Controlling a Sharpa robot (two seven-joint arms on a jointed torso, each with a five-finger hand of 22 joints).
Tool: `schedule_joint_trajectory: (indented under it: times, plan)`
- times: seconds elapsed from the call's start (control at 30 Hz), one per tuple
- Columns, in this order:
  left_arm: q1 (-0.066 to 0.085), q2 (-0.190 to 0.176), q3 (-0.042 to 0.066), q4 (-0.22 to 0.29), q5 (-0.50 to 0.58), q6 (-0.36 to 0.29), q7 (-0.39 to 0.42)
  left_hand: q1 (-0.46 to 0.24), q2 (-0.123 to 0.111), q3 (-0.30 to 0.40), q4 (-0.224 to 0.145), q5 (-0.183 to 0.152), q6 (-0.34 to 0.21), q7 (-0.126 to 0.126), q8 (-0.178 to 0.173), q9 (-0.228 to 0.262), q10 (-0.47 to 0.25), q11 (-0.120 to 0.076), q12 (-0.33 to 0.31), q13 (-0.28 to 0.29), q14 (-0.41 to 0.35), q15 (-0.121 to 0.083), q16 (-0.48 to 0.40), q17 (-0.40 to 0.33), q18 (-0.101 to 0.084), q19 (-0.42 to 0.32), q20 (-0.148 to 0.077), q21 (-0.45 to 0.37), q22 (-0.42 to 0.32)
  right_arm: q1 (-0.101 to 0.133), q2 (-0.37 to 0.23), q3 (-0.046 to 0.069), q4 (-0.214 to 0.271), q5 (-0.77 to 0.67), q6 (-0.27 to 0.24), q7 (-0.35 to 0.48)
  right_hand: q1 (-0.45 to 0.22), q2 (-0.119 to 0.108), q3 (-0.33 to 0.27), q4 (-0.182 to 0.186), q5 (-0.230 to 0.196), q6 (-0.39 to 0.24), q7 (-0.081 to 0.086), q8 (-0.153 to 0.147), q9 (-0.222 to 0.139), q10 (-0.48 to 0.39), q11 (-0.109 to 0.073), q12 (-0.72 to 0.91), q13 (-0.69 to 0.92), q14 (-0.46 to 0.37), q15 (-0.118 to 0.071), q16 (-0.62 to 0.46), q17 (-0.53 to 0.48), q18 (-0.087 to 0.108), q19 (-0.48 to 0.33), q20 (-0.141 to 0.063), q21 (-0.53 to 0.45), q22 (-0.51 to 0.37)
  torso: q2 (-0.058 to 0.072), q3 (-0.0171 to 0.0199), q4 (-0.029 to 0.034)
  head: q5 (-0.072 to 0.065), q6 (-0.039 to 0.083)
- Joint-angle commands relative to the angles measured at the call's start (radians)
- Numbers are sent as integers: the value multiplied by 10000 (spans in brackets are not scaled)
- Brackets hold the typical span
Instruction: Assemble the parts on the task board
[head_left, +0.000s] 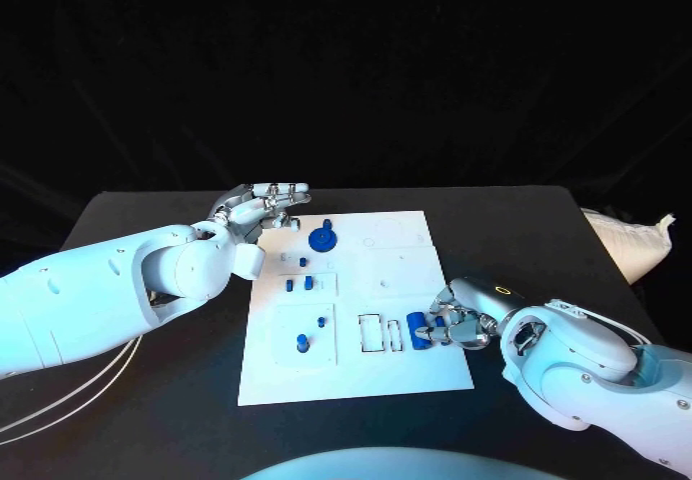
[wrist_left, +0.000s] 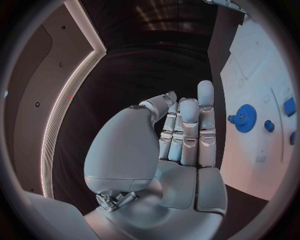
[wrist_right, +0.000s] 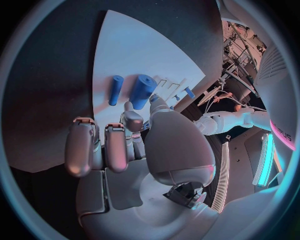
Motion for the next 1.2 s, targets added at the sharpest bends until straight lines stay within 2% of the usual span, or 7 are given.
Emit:
schedule_joint_trajectory:
  times: [0.03,0.27,0.43,0.73,0.87,1.0,1.2]
  plan:
    - [1,13,0,5,-49,169,40,36,49,-49,-34,-26,-78,0,54,-6,-58,17,50,-10,-74,20,-48,-9,102,-55,-17,-33,-9,-20,62,-9,-45,-340,352,-118,-18,138,-82,11,61,110,-12,74,33,101,-16,106,135,608,-45,69,14,-153,-2,3,72,20,-4,4,-12,-8,19]
    - [1,16,-1,3,-49,182,32,36,49,-49,-34,-26,-78,0,54,-6,-58,17,50,-10,-74,20,-48,-9,102,-55,-17,-33,-9,-55,348,-55,-368,-569,703,-153,-3,212,-140,10,126,139,-29,119,87,102,-30,139,213,609,-56,81,27,-155,-3,-8,78,32,2,1,1,8,-9]
    - [1,24,-2,-3,-49,201,18,36,49,-49,-34,-26,-78,0,54,-6,-58,17,50,-10,-74,20,-48,-9,102,-55,-17,-33,-9,-139,645,-154,-629,-702,916,-191,10,258,-154,8,152,144,-33,134,108,90,-34,133,227,609,-60,86,33,-157,-2,-11,83,41,-4,-3,19,5,-23]
    - [0,11,-5,4,-49,218,-12,36,49,-49,-34,-26,-78,0,54,-6,-58,17,50,-10,-74,20,-48,-9,102,-55,-17,-33,-9,-294,905,-206,-791,-652,850,-215,87,329,-185,-11,211,170,-48,177,163,87,-47,156,299,605,-69,88,30,-158,-4,-18,87,49,-8,-15,-11,54,-45]
    - [0,4,-6,15,-49,225,-17,36,49,-49,-34,-26,-78,0,54,-6,-58,17,50,-10,-74,20,-48,-9,102,-55,-17,-33,-9,-311,909,-210,-784,-603,440,-226,269,523,-178,-28,452,225,-76,253,265,113,-73,214,438,602,-91,92,26,-159,-5,-35,95,63,2,-11,-9,90,-34]
    - [0,-12,-7,21,-50,229,-20,36,49,-49,-34,-26,-78,0,54,-6,-58,17,50,-10,-74,20,-48,-9,102,-55,-17,-33,-9,-317,830,-197,-628,-399,-385,-233,508,719,-134,-61,780,308,-119,342,391,216,-114,365,667,606,-124,111,48,-163,7,-64,115,97,-4,-5,-16,89,-38]
    - [-2,-35,-9,29,-52,228,-18,36,49,-49,-34,-26,-78,0,54,-6,-58,17,50,-10,-74,20,-48,-9,102,-55,-17,-33,-9,-304,612,-53,-109,426,-1651,-196,649,810,-135,-53,1067,335,-145,383,493,307,-141,480,847,612,-147,136,83,-170,24,-98,141,141,-12,-13,-15,80,-29]
